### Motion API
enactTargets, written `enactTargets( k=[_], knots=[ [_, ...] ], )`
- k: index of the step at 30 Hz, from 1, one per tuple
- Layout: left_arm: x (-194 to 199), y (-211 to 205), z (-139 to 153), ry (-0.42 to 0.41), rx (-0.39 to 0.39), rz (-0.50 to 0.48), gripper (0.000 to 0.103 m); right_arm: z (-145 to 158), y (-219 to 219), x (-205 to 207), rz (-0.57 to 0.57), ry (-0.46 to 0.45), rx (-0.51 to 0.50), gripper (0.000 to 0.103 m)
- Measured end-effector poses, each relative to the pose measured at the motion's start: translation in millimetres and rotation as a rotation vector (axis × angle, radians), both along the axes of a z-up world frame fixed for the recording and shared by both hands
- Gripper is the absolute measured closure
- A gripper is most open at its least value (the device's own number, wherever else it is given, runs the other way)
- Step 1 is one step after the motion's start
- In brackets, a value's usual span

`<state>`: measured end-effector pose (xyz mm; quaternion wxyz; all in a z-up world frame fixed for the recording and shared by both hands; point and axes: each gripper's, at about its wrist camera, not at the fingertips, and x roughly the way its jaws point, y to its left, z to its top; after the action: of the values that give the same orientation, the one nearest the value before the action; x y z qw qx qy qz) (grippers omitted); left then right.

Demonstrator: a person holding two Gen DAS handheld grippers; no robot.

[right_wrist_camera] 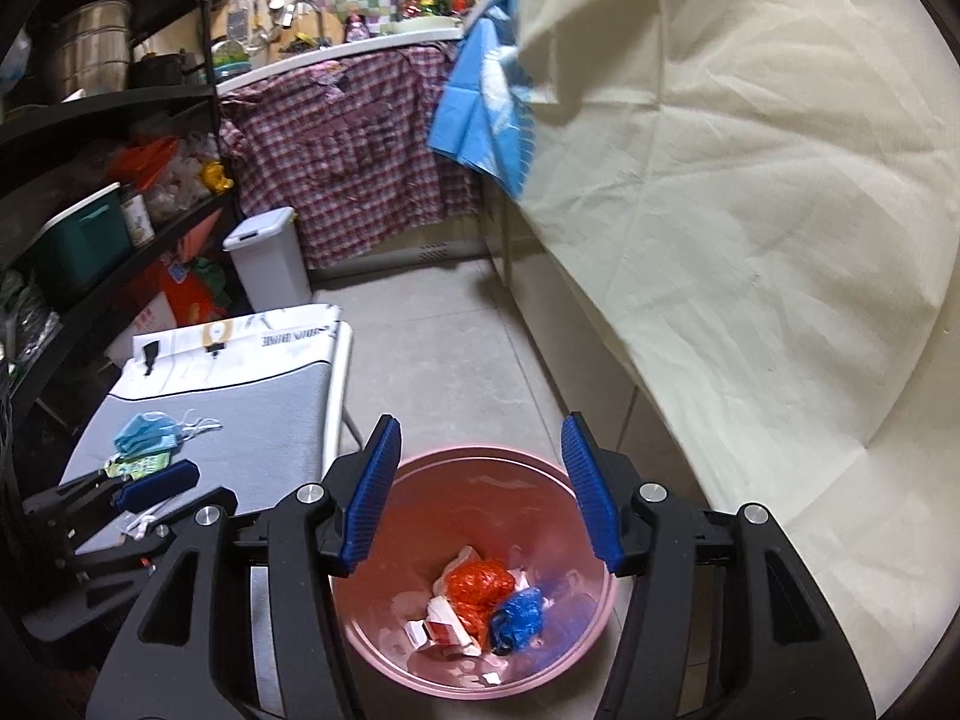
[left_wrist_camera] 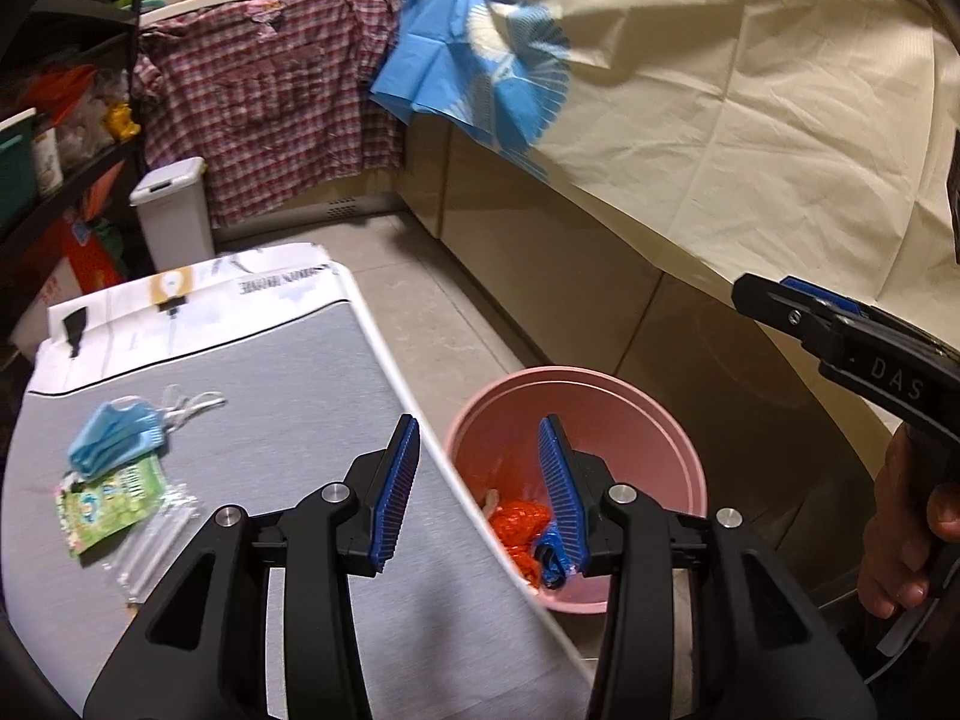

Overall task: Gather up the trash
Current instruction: 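Move both tools back over the table toward the remaining trash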

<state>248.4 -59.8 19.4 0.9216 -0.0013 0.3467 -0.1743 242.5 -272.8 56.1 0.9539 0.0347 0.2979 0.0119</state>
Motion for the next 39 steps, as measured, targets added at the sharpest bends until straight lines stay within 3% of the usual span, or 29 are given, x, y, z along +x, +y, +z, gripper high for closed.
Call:
enactTargets(
  k=[8,17,26,33,39],
  knots=[
    [-17,67,10,-0.019,0.013,0.096,0.061,3,43,-19,0.115,-0.046,-0.005,0.047],
    [-36,152,23,-0.045,0.015,0.222,0.062,-11,97,-47,0.206,-0.08,0.057,0.047],
    [-58,231,33,-0.064,0.025,0.329,0.073,-34,168,-73,0.333,-0.046,0.077,0.046],
    [-76,274,43,-0.081,0.0,0.38,0.073,-59,221,-87,0.414,0.024,0.077,0.02],
    [-84,286,37,-0.074,-0.001,0.378,0.073,-80,276,-92,0.474,0.109,0.037,0.012]
  ],
)
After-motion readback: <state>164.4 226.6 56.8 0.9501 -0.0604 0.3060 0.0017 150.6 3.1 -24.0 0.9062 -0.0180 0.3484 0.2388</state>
